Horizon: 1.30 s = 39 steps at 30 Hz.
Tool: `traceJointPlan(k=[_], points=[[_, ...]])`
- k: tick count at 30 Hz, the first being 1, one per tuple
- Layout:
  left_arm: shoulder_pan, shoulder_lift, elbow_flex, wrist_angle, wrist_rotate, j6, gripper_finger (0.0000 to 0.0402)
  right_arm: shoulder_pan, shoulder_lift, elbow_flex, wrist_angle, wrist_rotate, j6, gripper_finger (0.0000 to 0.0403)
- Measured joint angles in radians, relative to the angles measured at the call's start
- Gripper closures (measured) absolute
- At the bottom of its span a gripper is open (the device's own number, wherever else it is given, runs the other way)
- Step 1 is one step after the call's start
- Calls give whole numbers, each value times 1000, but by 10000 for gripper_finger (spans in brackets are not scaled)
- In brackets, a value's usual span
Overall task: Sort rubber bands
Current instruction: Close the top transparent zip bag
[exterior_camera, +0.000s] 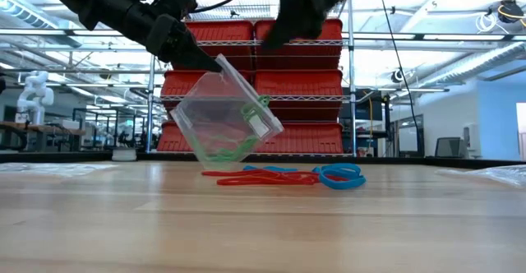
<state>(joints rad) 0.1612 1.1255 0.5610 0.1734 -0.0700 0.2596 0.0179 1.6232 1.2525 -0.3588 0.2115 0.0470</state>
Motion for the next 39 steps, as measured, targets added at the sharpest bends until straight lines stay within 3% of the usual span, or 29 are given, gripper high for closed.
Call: traceJointPlan(k=[3, 10, 15, 27, 31, 36, 39], points=[[0, 0, 0, 0, 0, -11, 401, 5, 4, -122, 70, -2, 41, 229], [0, 0, 0, 1, 0, -14, 401, -11, 4, -347, 496, 13, 21, 223], [0, 0, 0, 1, 0, -14, 401, -24, 10, -381, 513, 76, -6, 218], [1, 0, 1, 3, 0, -13, 401, -40, 136, -386, 578, 76, 18, 223], [1, 0, 1, 0, 0, -10, 401, -38, 137, -386, 605, 76, -13, 269], [1, 0, 1, -3, -1, -10, 401, -38, 137, -386, 624, 75, -15, 375], [1, 0, 1, -6, -15, 1, 401, -36, 118, -385, 597, 75, -14, 387]])
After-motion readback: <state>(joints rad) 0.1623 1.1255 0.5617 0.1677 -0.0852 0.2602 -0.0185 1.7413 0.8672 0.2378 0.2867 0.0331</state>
